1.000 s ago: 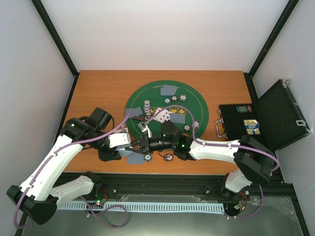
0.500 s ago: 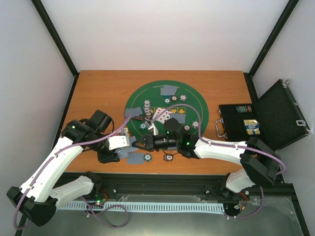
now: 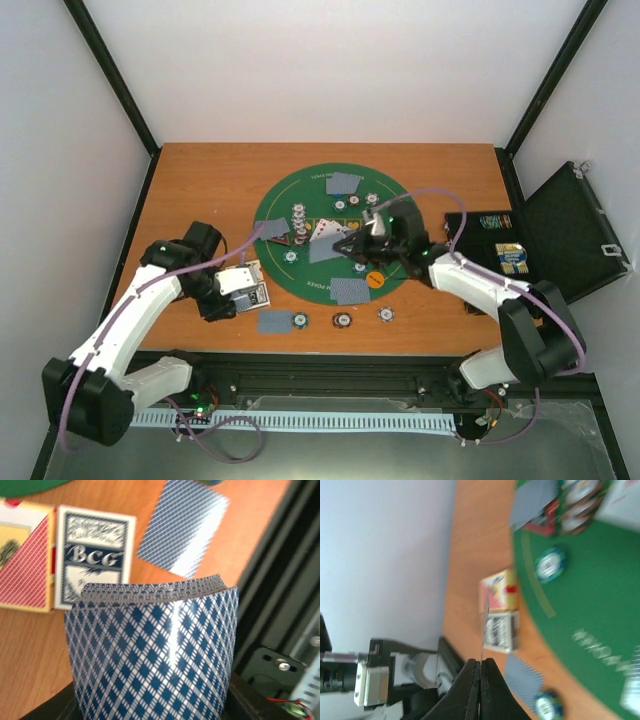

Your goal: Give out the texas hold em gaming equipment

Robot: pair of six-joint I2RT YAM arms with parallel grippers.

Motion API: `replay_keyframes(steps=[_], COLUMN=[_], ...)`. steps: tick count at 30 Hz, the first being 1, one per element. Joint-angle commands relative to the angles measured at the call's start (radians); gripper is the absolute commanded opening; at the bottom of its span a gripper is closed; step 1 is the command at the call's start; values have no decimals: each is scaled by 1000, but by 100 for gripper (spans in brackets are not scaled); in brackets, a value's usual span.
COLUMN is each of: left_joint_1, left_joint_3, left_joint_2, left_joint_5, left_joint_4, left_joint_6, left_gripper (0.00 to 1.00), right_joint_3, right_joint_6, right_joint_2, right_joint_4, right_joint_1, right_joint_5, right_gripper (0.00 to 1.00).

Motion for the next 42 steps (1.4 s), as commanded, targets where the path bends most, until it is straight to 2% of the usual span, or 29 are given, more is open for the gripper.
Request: replay_keyframes(steps=[1, 5, 10, 18, 20, 24, 26, 27, 30, 33, 35, 39, 42], left_joint_1=[136, 256, 374, 414, 417, 420, 421, 421, 425, 426, 426, 427, 426], left_joint_3=[-23, -39, -62, -176, -184, -186, -186, -188, -160, -76, -2, 141, 233], left_joint_2=[70, 143, 261, 317, 325, 327, 328, 324, 299, 270, 250, 203, 193], left_joint_5=[-34, -45, -73, -137, -138, -136, -144, -148, -139, -94, -44, 28, 58], left_joint_4=[126, 206, 298, 439, 451, 456, 456, 455, 417, 317, 241, 138, 134], left_joint_6=[126, 189, 250, 281, 278, 267, 264, 264, 262, 238, 221, 193, 108], left_gripper=[40, 43, 44, 50, 56, 82, 97, 100, 100, 100, 100, 100, 100], right_joint_3=[101, 199, 339, 438, 442, 444, 449, 454, 468, 475, 477, 490, 485], right_joint_6=[-241, -337, -395, -469, -480, -494, -505, -511, -527, -539, -549, -565, -577], right_joint_2=[76, 207, 379, 516, 519, 502, 484, 475, 442, 384, 349, 284, 223], right_joint_4=[-262, -329, -388, -472, -485, -509, -524, -536, -576, -618, -648, -720, -763], right_joint_1=[-190, -322, -384, -393, -396, -396, -396, -396, -396, -396, -396, -397, -398], right_joint_5=[-42, -45, -39, 45, 56, 72, 79, 83, 95, 119, 144, 194, 248], right_gripper=[3, 3, 3, 3, 3, 5, 12, 17, 35, 57, 68, 84, 93])
